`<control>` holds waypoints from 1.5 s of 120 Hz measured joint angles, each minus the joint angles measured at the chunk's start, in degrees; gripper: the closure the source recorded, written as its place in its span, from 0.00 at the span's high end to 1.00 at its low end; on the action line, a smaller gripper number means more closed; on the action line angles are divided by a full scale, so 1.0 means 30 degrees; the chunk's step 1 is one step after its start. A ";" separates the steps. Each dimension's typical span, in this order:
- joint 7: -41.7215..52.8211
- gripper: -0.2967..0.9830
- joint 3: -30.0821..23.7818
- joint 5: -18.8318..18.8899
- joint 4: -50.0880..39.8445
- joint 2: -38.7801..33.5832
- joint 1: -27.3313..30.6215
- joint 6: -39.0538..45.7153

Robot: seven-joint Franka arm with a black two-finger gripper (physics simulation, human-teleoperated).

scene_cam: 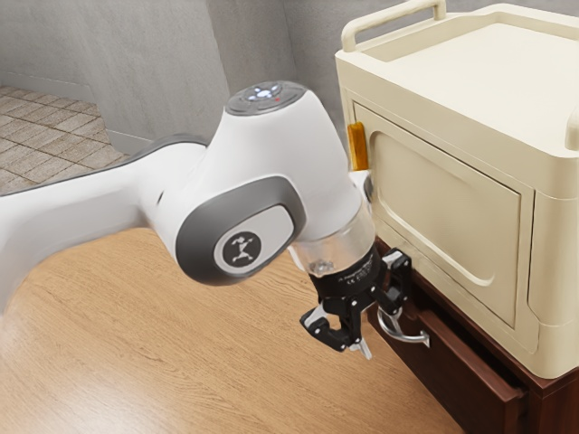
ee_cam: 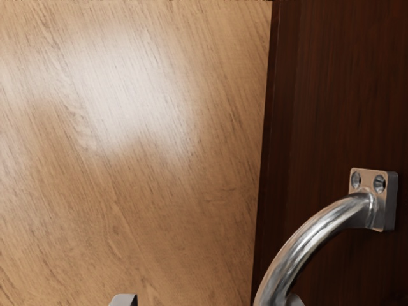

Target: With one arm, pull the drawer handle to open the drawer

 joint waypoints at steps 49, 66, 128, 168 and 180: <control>0.0046 0.40 -0.0005 0.0128 -0.1430 -0.1235 -0.0051 0.0091; 0.0049 0.40 -0.0005 0.0278 -0.2045 -0.1777 -0.0075 0.0143; -0.0050 0.40 -0.0041 0.0952 -0.4135 -0.3670 -0.0187 0.0222; -0.0114 0.40 -0.0037 0.1557 -0.5490 -0.5192 -0.0337 0.0272; -0.0145 0.40 -0.0036 0.1688 -0.5881 -0.5622 -0.0371 0.0297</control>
